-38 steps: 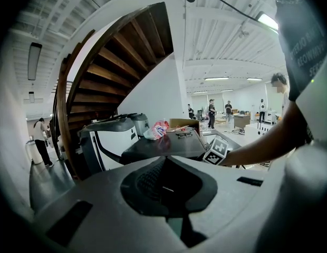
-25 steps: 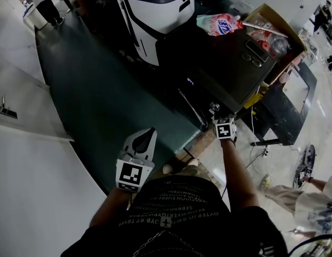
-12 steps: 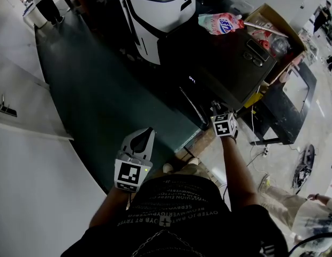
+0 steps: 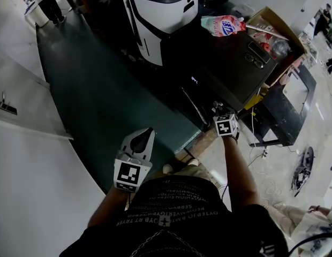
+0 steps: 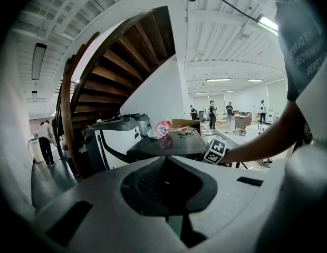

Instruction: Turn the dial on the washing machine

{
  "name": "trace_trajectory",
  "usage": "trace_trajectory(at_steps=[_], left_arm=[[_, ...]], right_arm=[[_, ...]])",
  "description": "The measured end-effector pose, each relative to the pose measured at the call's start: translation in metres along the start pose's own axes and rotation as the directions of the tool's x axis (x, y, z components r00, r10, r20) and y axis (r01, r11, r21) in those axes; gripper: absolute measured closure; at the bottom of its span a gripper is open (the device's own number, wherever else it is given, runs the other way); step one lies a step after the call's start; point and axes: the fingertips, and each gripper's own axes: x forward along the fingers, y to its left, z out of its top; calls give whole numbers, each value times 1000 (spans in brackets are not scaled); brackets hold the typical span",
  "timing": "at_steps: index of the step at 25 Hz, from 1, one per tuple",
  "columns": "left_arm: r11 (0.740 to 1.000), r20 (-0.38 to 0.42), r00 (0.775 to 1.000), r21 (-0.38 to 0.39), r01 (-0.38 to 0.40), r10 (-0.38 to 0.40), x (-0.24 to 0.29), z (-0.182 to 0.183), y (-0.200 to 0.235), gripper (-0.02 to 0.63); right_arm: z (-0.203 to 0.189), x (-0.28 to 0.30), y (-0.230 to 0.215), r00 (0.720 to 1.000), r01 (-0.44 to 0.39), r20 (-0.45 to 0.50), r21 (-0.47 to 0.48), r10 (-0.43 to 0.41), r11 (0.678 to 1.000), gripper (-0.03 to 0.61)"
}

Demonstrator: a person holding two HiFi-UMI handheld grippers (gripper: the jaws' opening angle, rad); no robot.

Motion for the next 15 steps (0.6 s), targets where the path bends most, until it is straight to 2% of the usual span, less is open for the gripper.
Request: trace_trajectory(at_steps=[5,10,15], left_arm=[[1000,2,1000,2,2,-2,-4,-4,1,606],[1000,2,1000,-1,0,0,-11,-8,2,606],[1000,0,1000,-8,-6,6,-18,-13,1,606]], right_arm=[[-3,-1,2,1000,0,-12,-10,0,1000,483],[15,-6,1,999,24,33,-71,-22,997,480],[8,5,-4,1000,21,-12,-86,-23,996,467]])
